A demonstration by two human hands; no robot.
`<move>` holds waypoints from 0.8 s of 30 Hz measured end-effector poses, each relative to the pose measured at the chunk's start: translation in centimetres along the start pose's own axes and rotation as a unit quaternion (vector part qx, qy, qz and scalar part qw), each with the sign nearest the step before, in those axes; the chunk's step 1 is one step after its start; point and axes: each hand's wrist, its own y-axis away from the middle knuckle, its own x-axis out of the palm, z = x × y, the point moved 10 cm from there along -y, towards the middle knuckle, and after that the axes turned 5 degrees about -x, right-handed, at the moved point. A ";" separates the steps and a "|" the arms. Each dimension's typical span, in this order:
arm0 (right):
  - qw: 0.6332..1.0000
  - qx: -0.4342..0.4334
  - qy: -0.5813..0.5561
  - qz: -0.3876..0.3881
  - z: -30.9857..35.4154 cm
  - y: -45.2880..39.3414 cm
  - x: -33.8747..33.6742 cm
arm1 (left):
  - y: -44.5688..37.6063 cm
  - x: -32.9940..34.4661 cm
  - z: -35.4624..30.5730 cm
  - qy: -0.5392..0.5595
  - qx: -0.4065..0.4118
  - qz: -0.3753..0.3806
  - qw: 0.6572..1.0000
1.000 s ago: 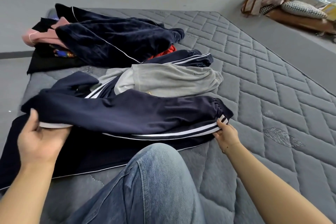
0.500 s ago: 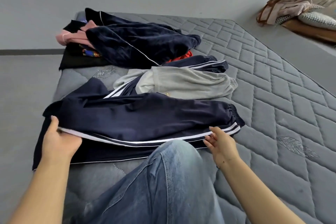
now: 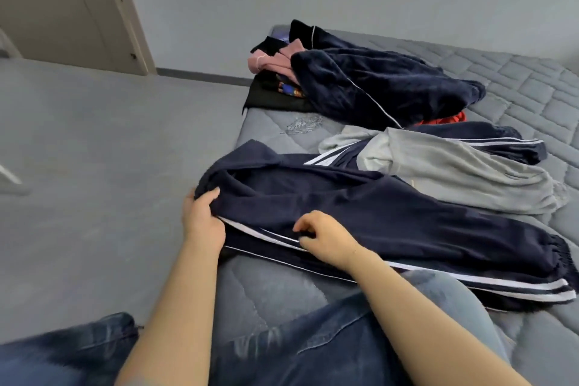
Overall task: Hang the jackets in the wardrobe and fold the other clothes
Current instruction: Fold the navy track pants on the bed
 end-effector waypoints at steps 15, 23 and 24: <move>0.965 -0.164 0.091 -0.185 3.6 -1.5 -2.8 | -4.0 2.6 -3.7 -0.118 -0.112 -0.117 0.980; 0.847 -0.245 0.056 -0.468 5.5 3.4 -9.5 | -0.6 11.9 -14.1 -0.081 0.048 -0.034 0.995; 0.853 -0.259 0.064 -0.449 5.9 3.2 -9.0 | -1.0 10.3 -13.8 -0.025 0.054 -0.026 0.998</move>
